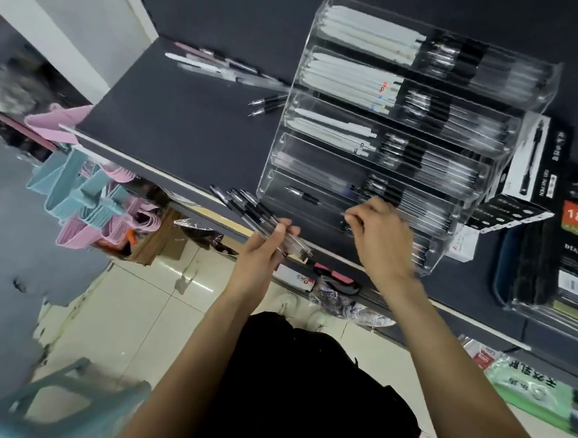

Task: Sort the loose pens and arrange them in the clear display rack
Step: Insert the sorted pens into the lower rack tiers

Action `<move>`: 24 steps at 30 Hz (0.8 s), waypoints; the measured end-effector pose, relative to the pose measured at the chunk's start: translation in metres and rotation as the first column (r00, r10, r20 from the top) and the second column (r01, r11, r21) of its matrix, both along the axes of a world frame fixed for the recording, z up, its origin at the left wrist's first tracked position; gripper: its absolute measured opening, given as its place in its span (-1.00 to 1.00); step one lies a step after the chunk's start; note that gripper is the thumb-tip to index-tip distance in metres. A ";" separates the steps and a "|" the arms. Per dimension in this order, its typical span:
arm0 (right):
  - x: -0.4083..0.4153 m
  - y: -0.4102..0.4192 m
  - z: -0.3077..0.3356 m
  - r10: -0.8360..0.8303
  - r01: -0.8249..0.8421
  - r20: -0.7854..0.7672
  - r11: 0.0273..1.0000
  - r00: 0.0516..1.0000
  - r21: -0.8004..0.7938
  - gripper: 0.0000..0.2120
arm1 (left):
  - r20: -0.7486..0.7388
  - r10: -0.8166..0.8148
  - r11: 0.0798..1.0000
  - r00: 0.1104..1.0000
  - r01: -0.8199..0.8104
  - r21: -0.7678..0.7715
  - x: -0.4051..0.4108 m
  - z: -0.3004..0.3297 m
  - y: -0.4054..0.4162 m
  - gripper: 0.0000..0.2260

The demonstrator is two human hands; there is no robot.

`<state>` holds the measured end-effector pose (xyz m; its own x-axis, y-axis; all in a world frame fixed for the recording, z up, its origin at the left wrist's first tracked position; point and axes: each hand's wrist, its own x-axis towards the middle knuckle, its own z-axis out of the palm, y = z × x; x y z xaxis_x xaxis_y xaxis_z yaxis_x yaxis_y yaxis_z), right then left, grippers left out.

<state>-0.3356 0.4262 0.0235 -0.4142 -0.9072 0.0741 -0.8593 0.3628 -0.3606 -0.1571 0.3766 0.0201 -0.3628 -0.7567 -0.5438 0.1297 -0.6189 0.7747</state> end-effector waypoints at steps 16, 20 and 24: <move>0.002 -0.063 -0.012 0.378 -0.319 -0.050 0.840 0.925 0.439 -0.77 | -0.285 -0.011 0.988 0.958 0.055 0.145 0.023 -0.015 -0.019 -0.74; 0.003 -0.063 -0.012 0.417 -0.332 -0.083 0.816 0.905 0.472 -0.76 | -0.291 0.056 0.976 0.955 0.009 0.218 0.022 -0.021 -0.026 -0.75; 0.015 -0.052 0.001 0.246 -0.241 -0.002 0.952 0.969 0.190 -0.76 | -0.267 0.129 0.969 0.955 -0.063 0.241 0.015 -0.021 -0.032 -0.77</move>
